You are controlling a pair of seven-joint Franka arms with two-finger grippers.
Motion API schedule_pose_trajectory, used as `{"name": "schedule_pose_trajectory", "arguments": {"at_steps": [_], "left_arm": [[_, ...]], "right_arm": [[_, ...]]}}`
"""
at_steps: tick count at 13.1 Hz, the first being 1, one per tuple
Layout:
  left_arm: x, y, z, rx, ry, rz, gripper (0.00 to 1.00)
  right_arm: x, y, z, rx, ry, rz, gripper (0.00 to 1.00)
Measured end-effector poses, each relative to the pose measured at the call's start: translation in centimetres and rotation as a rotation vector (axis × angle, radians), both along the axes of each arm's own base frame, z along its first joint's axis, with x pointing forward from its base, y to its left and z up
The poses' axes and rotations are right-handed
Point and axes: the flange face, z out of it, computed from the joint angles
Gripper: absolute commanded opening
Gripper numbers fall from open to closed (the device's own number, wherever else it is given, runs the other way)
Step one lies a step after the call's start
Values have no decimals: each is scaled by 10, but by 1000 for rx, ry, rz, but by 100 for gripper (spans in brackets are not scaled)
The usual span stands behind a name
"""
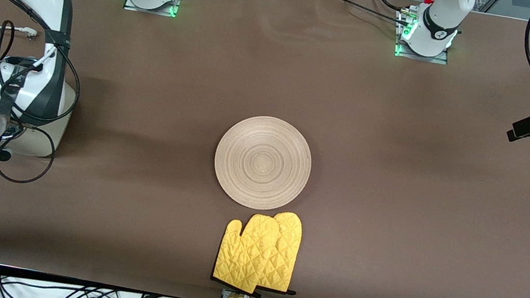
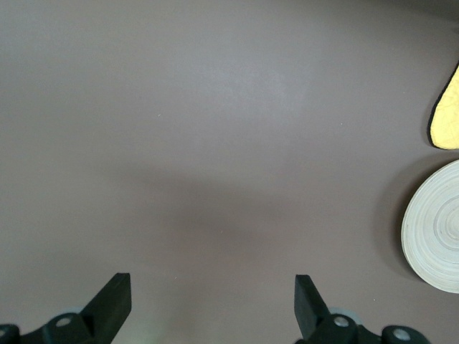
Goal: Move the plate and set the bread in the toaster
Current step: 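Lower the bread slice into the toaster slot with the right gripper, then open the right gripper to release the bread in the slot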
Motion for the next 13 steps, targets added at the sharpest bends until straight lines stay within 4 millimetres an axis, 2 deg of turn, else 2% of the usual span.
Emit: {"name": "schedule_pose_trajectory", "arguments": {"at_steps": [1, 5, 7, 10, 13], "left_arm": [[0, 0, 0, 0, 0, 0, 100], [0, 0, 0, 0, 0, 0, 100], [0, 0, 0, 0, 0, 0, 100], [0, 0, 0, 0, 0, 0, 100], [0, 0, 0, 0, 0, 0, 100]], "right_arm": [[0, 1, -1, 4, -3, 0, 99], [1, 1, 1, 16, -13, -2, 100], [3, 1, 10, 28, -24, 13, 100], [0, -3, 43, 70, -30, 60, 100], [-12, -15, 78, 110, -17, 72, 100]]}}
